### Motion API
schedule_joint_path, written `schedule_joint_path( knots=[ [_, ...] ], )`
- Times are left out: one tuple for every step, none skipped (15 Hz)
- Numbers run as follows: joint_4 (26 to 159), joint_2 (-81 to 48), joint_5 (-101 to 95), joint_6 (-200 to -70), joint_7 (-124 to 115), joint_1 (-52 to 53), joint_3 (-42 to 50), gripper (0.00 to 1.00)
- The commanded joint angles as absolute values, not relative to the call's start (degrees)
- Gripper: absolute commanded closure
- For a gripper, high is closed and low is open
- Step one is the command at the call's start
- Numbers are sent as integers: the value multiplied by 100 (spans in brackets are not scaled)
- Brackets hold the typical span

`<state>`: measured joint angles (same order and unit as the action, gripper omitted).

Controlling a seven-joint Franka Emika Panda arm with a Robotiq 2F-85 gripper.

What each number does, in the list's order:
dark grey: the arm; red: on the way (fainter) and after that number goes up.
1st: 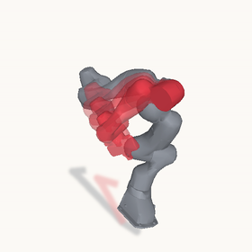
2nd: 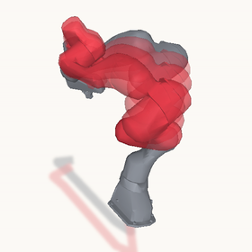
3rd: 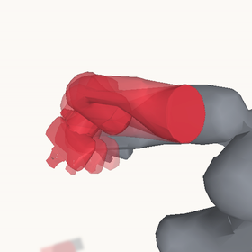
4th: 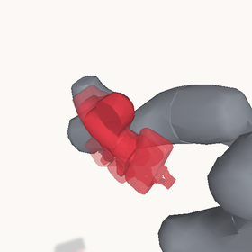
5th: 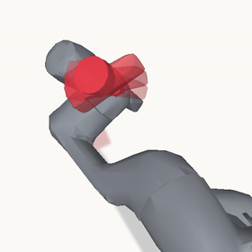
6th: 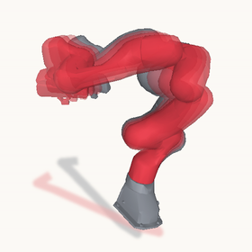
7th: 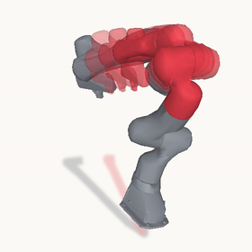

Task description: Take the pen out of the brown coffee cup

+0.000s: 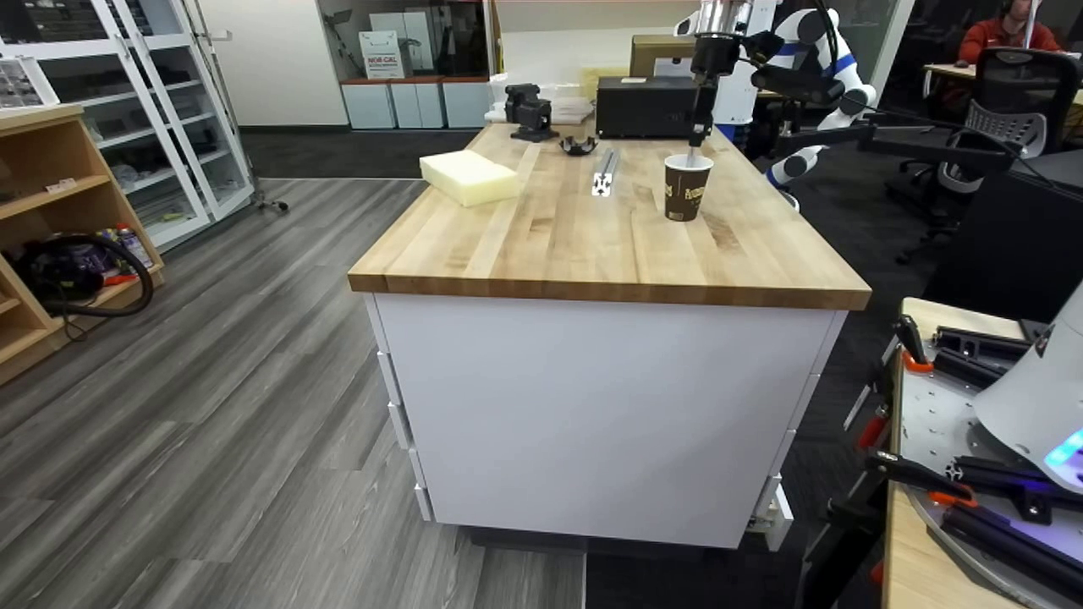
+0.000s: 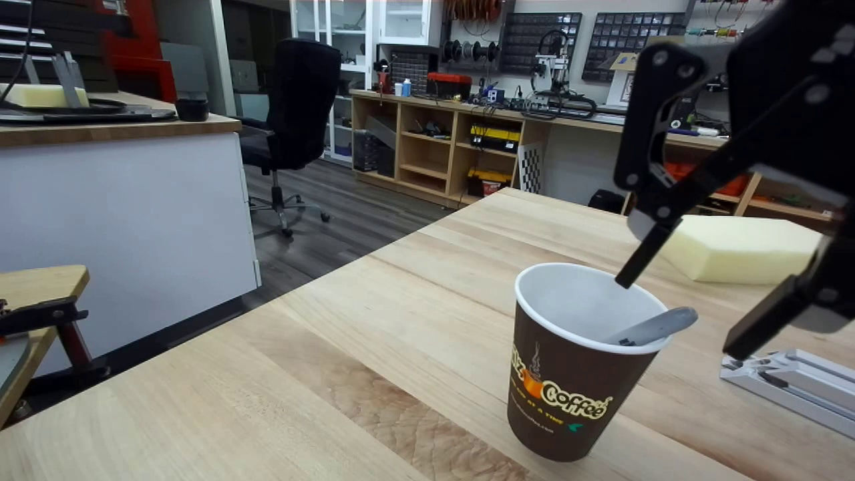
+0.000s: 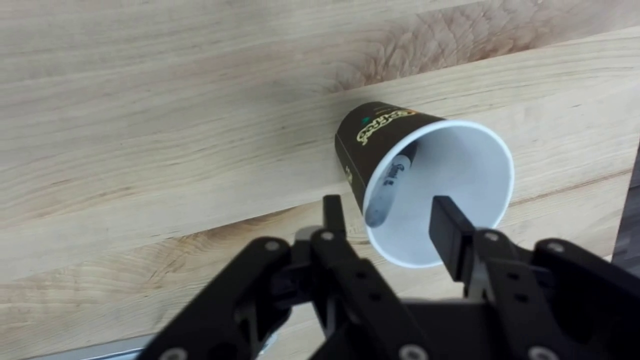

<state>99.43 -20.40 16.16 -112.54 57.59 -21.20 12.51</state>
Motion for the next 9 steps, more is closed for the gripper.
schedule_joint_path(
  knots=[
    [9773,-2157,1493,-11263,5537,-2167,1166,44],
    [9768,-2164,1493,-11263,5534,-2166,1162,51],
    [9762,-2174,1496,-11262,5534,-2166,1157,55],
    [9760,-2180,1498,-11264,5534,-2166,1152,63],
    [9755,-2188,1498,-11261,5530,-2166,1148,70],
    [9748,-2197,1497,-11259,5523,-2165,1145,63],
    [9738,-2212,1495,-11259,5516,-2164,1140,55],
    [9722,-2228,1497,-11258,5516,-2167,1135,60],
    [9707,-2244,1498,-11260,5522,-2170,1130,83]
  ],
)
